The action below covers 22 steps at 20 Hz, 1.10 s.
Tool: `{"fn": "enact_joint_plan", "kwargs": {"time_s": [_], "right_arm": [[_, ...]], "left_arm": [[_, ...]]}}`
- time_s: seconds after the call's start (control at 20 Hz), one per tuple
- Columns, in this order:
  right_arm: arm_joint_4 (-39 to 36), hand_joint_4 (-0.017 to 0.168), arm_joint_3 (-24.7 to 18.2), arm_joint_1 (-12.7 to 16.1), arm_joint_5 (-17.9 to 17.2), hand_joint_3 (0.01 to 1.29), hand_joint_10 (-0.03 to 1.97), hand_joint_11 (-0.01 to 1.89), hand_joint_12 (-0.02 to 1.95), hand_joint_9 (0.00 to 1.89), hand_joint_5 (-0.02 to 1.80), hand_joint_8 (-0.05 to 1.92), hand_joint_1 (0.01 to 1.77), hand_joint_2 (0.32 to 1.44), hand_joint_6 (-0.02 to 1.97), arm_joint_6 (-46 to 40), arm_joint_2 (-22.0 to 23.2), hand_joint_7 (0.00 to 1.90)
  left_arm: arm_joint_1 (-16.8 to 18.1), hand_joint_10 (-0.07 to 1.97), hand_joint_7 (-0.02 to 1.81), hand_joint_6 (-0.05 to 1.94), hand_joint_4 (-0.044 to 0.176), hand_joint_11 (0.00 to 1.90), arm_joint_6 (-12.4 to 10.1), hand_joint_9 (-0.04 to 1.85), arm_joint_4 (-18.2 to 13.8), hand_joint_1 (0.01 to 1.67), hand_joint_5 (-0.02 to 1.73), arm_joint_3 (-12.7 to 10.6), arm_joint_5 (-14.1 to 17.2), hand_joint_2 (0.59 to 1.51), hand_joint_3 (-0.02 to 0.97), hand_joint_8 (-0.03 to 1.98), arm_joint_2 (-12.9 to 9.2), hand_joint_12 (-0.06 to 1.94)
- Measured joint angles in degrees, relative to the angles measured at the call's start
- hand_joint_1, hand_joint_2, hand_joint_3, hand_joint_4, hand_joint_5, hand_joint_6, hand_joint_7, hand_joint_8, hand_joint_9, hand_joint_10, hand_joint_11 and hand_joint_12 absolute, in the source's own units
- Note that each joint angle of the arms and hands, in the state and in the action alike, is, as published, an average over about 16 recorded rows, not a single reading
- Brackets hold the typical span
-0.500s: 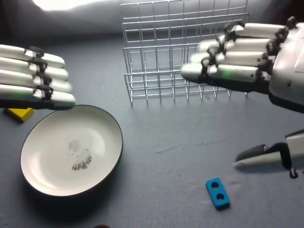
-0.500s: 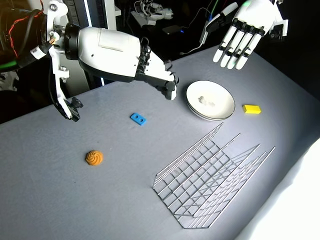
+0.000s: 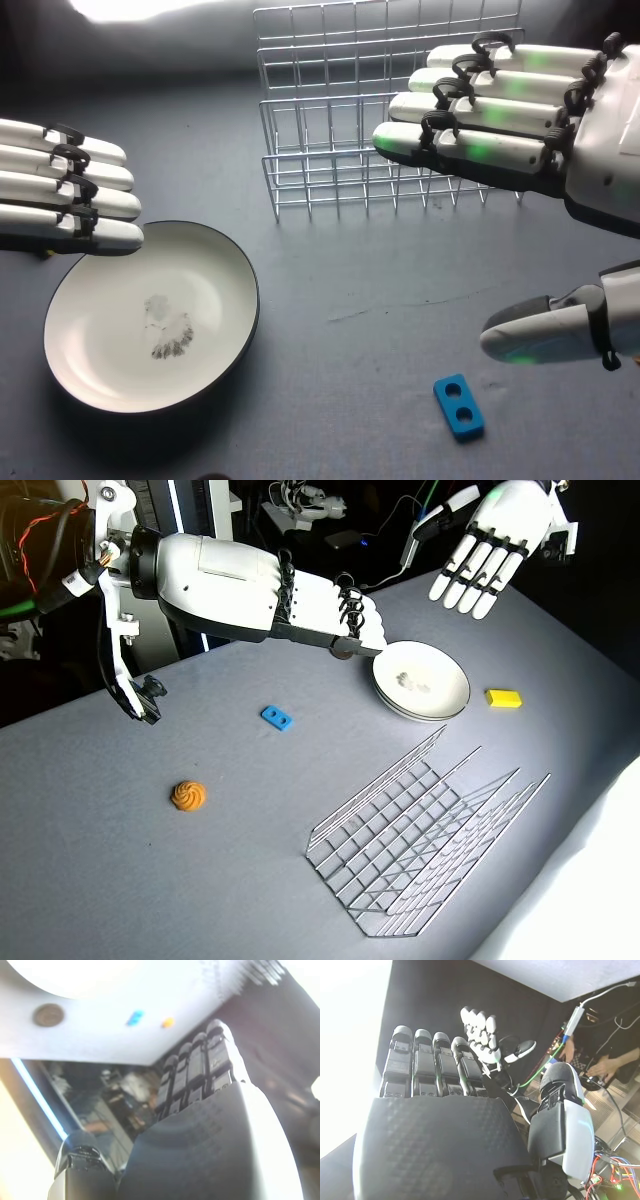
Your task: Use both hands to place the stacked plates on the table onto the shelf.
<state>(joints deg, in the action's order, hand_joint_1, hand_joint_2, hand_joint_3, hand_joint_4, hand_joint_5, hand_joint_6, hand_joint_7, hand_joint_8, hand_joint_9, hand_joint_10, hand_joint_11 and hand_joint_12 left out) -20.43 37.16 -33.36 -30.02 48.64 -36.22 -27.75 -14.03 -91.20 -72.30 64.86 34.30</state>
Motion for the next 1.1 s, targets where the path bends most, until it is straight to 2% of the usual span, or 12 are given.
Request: {"fn": "enact_joint_plan", "kwargs": {"time_s": [0.3, 0.6, 0.85, 1.1], "right_arm": [[1.7, -0.001, 0.1, -1.5, -4.0, 0.03, -0.01, 0.01, 0.0, 0.02, 0.02, -0.02, 0.02, 1.02, 0.02, 2.1, -0.6, 0.01], [1.2, -0.002, 1.2, -3.0, -8.5, 0.03, -0.01, 0.01, 0.0, 0.02, 0.02, -0.02, 0.12, 0.99, 0.02, -1.5, -1.3, 0.01], [-0.7, 0.0, 2.4, -3.6, -10.8, 0.03, -0.01, 0.02, 0.0, 0.02, 0.02, -0.02, 0.3, 0.96, 0.02, -6.1, -1.9, 0.02], [0.9, 0.001, 3.7, -3.4, -9.3, 0.03, -0.01, 0.02, 0.0, 0.02, 0.02, -0.02, 0.51, 0.94, 0.02, -7.4, -3.0, 0.02]], "left_arm": [[-0.3, -0.06, 0.02, 0.01, 0.002, 0.02, -0.6, 0.02, -4.9, 0.03, 0.02, -0.4, -0.3, 0.97, 0.041, 0.01, 0.7, 0.01], [-2.8, -0.06, 0.02, 0.01, 0.002, 0.02, 0.1, 0.02, -8.0, 0.03, 0.02, -0.4, -1.2, 0.962, 0.034, 0.01, 1.6, 0.01], [-8.4, -0.06, 0.02, 0.01, 0.003, 0.02, 3.4, 0.02, -6.5, 0.02, 0.02, -0.5, -2.6, 0.963, 0.034, 0.01, 3.1, 0.01], [-16.2, -0.06, 0.02, 0.01, 0.004, 0.01, 8.2, 0.02, -1.6, 0.02, 0.02, -1.5, -4.6, 0.967, 0.034, 0.01, 5.1, 0.01]]}}
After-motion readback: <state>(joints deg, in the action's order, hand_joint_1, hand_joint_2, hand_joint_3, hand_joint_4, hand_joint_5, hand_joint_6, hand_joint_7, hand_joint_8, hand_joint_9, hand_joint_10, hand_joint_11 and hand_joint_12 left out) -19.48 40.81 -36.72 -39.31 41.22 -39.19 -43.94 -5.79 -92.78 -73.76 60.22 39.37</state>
